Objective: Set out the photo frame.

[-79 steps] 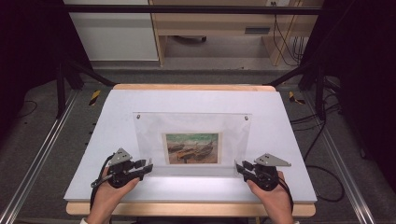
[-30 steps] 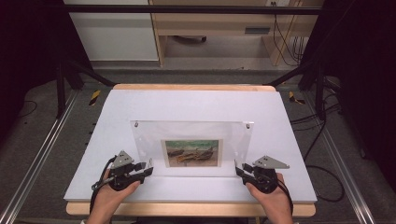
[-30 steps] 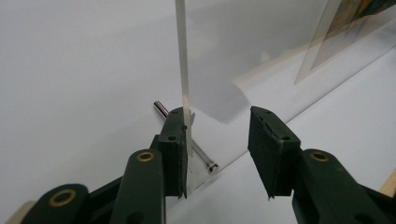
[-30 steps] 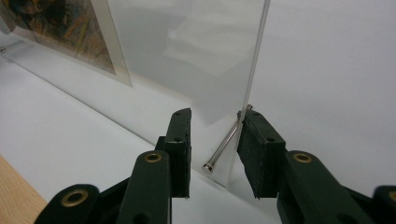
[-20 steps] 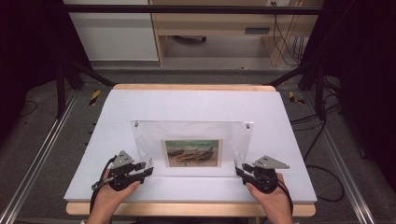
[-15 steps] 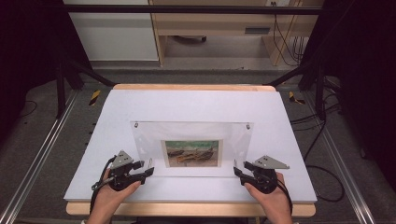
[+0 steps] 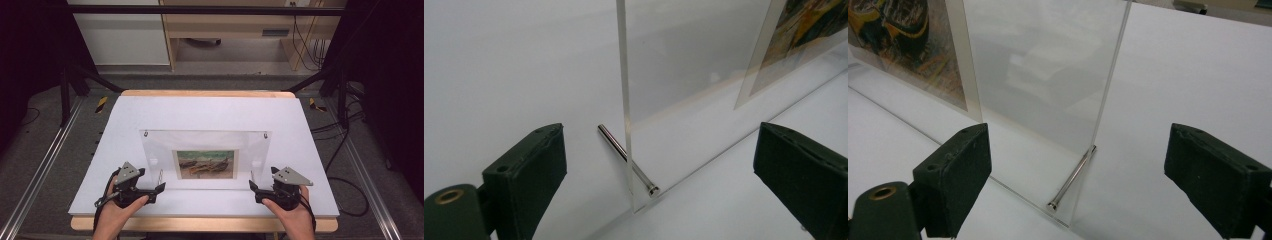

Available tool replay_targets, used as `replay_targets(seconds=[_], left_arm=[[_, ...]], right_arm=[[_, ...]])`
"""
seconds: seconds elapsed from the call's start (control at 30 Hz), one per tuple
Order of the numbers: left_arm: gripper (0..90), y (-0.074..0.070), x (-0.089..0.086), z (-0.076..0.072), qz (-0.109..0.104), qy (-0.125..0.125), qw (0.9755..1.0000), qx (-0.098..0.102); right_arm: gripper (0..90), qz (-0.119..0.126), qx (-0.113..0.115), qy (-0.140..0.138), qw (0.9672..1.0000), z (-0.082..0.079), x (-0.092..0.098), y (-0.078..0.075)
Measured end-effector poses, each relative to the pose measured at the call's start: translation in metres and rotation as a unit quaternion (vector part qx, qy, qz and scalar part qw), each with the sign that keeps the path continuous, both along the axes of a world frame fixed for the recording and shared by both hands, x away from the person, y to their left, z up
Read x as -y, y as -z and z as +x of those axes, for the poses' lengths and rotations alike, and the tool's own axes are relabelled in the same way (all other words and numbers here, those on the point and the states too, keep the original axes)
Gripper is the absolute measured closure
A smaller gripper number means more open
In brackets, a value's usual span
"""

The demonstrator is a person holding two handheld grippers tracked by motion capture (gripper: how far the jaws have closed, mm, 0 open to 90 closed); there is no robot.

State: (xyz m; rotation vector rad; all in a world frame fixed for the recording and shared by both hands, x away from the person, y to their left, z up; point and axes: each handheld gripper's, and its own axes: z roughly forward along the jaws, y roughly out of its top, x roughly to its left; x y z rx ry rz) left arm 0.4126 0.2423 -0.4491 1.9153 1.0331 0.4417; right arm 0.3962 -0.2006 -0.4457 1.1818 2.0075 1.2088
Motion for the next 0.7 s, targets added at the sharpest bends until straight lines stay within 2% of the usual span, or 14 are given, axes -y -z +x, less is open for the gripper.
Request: replay_targets(seconds=[0.13, 0.33, 0.43, 0.57, 0.7], left_arm=[[6.2, -0.002, -0.007, -0.001, -0.002, -0.004, 1.0000, 0.009], [6.8, -0.004, -0.014, -0.002, -0.001, -0.011, 0.9998, 0.018], [6.8, -0.008, -0.020, -0.004, 0.000, -0.015, 0.9994, 0.030], [6.8, -0.007, -0.024, -0.005, 0.000, -0.020, 0.9993, 0.031], [6.9, -0.007, -0.026, -0.006, 0.016, -0.025, 0.9990, 0.033]], right_arm=[[11.1, -0.004, 0.011, 0.008, 0.9999, -0.004, 0.004, -0.002], [10.3, -0.007, 0.014, 0.015, 0.9998, -0.009, 0.010, -0.003], [9.7, -0.008, 0.016, 0.016, 0.9997, -0.012, 0.014, -0.004], [9.1, -0.009, 0.018, 0.019, 0.9996, -0.016, 0.020, -0.003], [9.1, -0.011, 0.016, 0.027, 0.9994, -0.020, 0.027, -0.002]])
